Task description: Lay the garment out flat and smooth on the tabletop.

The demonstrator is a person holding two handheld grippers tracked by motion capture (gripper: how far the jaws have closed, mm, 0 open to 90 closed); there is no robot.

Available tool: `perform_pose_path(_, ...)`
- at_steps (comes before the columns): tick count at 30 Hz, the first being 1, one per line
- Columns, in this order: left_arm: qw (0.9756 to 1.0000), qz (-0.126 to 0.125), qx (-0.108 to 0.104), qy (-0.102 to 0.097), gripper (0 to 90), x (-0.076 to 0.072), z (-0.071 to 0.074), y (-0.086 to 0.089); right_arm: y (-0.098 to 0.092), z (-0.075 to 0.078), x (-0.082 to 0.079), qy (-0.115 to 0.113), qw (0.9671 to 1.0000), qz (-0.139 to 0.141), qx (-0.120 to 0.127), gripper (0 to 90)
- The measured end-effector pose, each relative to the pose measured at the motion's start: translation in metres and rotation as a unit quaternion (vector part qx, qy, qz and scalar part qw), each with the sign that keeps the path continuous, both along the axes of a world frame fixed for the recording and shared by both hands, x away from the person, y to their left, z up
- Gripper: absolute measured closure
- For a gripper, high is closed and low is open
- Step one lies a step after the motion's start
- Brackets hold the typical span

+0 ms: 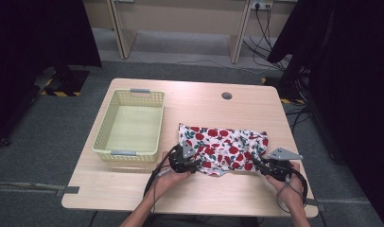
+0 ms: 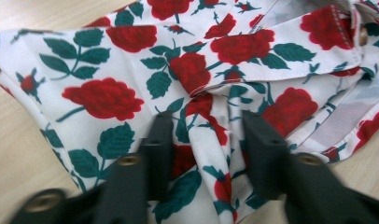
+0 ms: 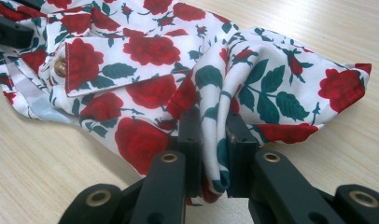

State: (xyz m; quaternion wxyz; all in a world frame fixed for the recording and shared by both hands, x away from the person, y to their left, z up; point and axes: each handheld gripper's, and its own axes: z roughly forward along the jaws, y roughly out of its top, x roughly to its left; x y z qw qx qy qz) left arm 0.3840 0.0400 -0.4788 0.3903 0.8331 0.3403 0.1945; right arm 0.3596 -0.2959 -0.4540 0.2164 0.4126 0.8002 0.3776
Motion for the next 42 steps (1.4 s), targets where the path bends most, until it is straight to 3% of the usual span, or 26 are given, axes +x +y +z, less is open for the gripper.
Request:
perform_pose_path(2, 0.9999, -0.010, 0.005, -0.010, 71.6, -0.001, 0.001, 0.000, 0.000, 0.000, 0.000, -0.001, 1.0000, 0.001, 0.002, 79.8)
perform_pose_path(3, 0.9997, -0.018, 0.012, -0.015, 76.2, -0.002, 0.002, 0.000, 0.000, 0.001, 0.000, -0.001, 1.0000, 0.001, 0.002, 79.8)
perform_pose_path(5, 0.9994, -0.026, 0.007, -0.020, 81.8, -0.004, 0.006, 0.001, 0.000, 0.002, 0.000, -0.003, 1.0000, 0.003, 0.002, 80.1)
perform_pose_path(7, 0.9991, -0.031, -0.015, -0.026, 82.2, -0.006, 0.016, 0.004, -0.001, 0.006, -0.001, -0.007, 1.0000, 0.003, 0.006, 80.3)
perform_pose_path(10, 0.9988, -0.035, -0.018, -0.029, 82.2, -0.008, 0.023, 0.006, -0.002, 0.009, -0.002, -0.010, 0.9999, 0.004, 0.009, 80.4)
perform_pose_path(14, 0.9979, -0.038, -0.001, -0.051, 85.5, -0.010, 0.033, 0.008, -0.004, 0.015, -0.004, -0.017, 0.9996, 0.008, 0.019, 80.7)
perform_pose_path(16, 0.9978, -0.039, -0.007, -0.053, 85.7, -0.010, 0.034, 0.009, -0.003, 0.016, -0.004, -0.018, 0.9996, 0.011, 0.019, 80.8)
perform_pose_path(18, 0.9968, -0.033, -0.012, -0.071, 85.8, -0.009, 0.045, 0.010, 0.000, 0.021, -0.004, -0.026, 0.9994, 0.015, 0.018, 80.9)
perform_pose_path(19, 0.9968, -0.033, -0.012, -0.071, 85.8, -0.009, 0.045, 0.010, 0.000, 0.021, -0.004, -0.026, 0.9994, 0.015, 0.018, 80.9)
perform_pose_path(21, 0.9957, -0.022, -0.006, -0.089, 85.7, -0.002, 0.057, 0.010, 0.002, 0.027, 0.000, -0.033, 0.9991, 0.016, 0.020, 81.0)
perform_pose_path(22, 0.9945, -0.010, -0.008, -0.104, 85.3, 0.007, 0.069, 0.010, 0.004, 0.036, 0.009, -0.043, 0.9987, 0.014, 0.024, 81.0)
perform_pose_path(26, 0.9936, 0.005, -0.012, -0.112, 84.6, 0.020, 0.083, 0.010, 0.007, 0.048, 0.023, -0.054, 0.9980, 0.012, 0.029, 81.1)
perform_pose_path(30, 0.9940, 0.025, -0.018, -0.105, 83.4, 0.040, 0.088, 0.010, 0.012, 0.063, 0.045, -0.058, 0.9980, 0.007, 0.024, 81.2)
perform_pose_path(33, 0.9948, 0.043, -0.029, -0.087, 82.3, 0.055, 0.081, 0.008, 0.015, 0.066, 0.064, -0.051, 0.9985, -0.001, 0.019, 81.0)
perform_pose_path(34, 0.9948, 0.043, -0.029, -0.087, 81.1, 0.055, 0.081, 0.008, 0.015, 0.066, 0.064, -0.051, 0.9985, -0.001, 0.019, 81.0)
perform_pose_path(39, 0.9953, 0.063, -0.001, -0.073, 77.2, 0.072, 0.066, 0.000, 0.016, 0.055, 0.094, -0.036, 0.9990, -0.022, 0.016, 80.2)
perform_pose_path(42, 0.9948, 0.074, 0.018, -0.068, 67.8, 0.079, 0.056, -0.007, 0.016, 0.043, 0.108, -0.018, 0.9992, -0.034, 0.012, 75.6)
